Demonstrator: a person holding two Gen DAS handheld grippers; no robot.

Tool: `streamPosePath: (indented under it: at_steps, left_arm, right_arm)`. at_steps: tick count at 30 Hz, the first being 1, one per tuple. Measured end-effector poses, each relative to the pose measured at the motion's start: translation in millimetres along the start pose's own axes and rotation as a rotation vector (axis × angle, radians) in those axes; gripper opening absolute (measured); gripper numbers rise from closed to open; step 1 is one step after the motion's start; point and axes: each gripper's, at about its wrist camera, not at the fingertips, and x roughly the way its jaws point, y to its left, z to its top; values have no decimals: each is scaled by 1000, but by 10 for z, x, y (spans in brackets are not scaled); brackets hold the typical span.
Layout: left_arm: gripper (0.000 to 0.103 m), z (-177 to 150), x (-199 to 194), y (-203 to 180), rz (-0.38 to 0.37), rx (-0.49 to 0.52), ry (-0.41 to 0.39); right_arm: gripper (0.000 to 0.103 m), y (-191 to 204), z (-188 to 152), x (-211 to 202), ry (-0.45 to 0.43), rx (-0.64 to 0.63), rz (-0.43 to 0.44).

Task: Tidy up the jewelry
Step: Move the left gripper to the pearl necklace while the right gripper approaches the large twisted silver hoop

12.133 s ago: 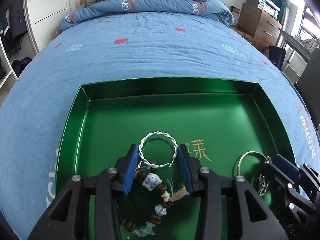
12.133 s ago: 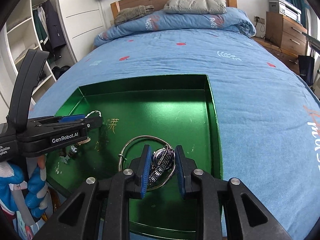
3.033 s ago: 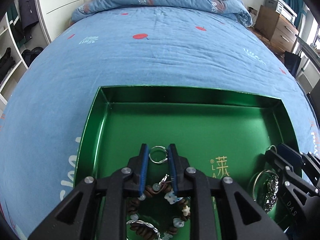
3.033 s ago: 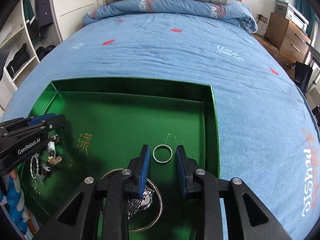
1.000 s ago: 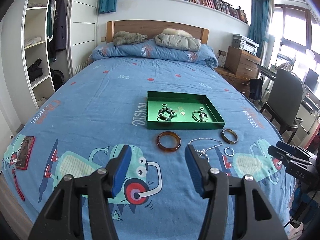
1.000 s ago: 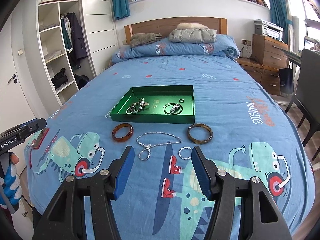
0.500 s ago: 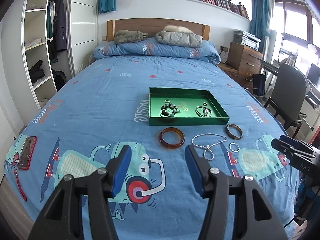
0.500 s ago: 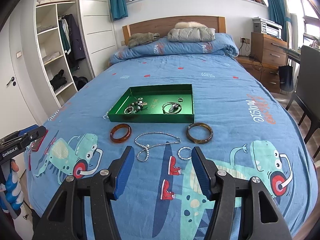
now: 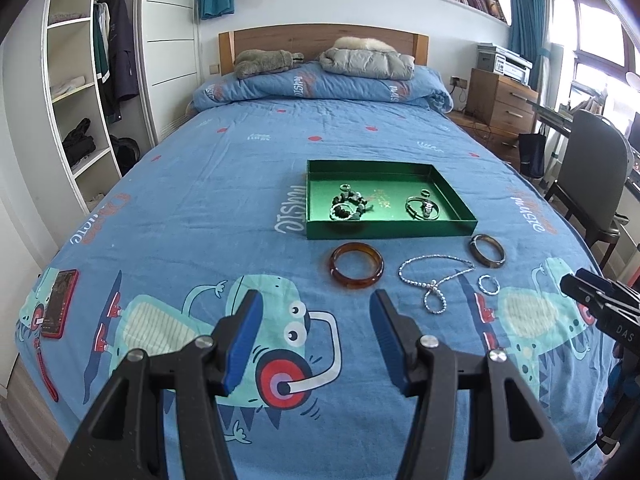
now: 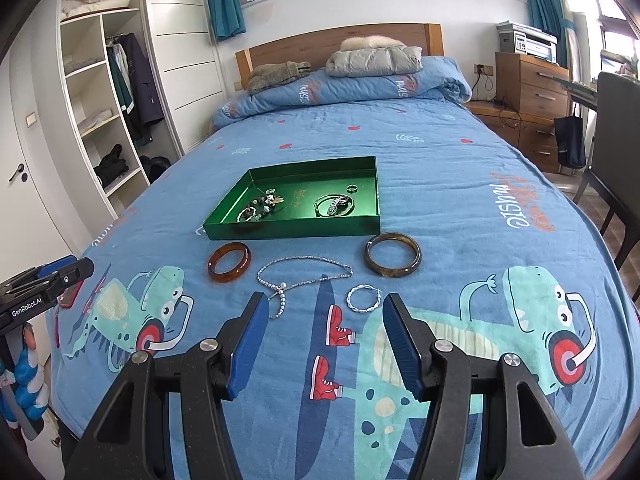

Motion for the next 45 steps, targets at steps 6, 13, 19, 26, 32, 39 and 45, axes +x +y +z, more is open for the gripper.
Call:
streamPosePath:
  at_steps: [6, 13, 19, 26, 32, 39, 45]
  left_arm:
    - [54, -2, 165, -63, 26, 3, 18]
    - [54, -59, 475, 27, 4, -48, 68]
    - [54, -151, 780, -20, -62, -54, 139]
    - [54, -212, 1086, -478, -195, 38, 188]
    - [54, -191, 1467, -887, -272, 96, 251]
    - [54, -139, 1814, -1145, -267, 133, 288]
    - [54, -105, 2027, -1323, -228, 181, 306]
  right_arm:
    - [59, -101, -10, 100, 10, 1, -7]
    - [61, -199, -37, 285, 35, -6, -21]
    - [61, -289, -121, 578, 88, 12, -14]
    - [60, -326, -138, 894, 137, -16, 1]
    - [56, -370, -81, 1155, 175, -59, 30]
    - [56, -431, -57, 1417, 211, -127, 70]
    - [56, -445, -85, 1559, 232, -202, 89]
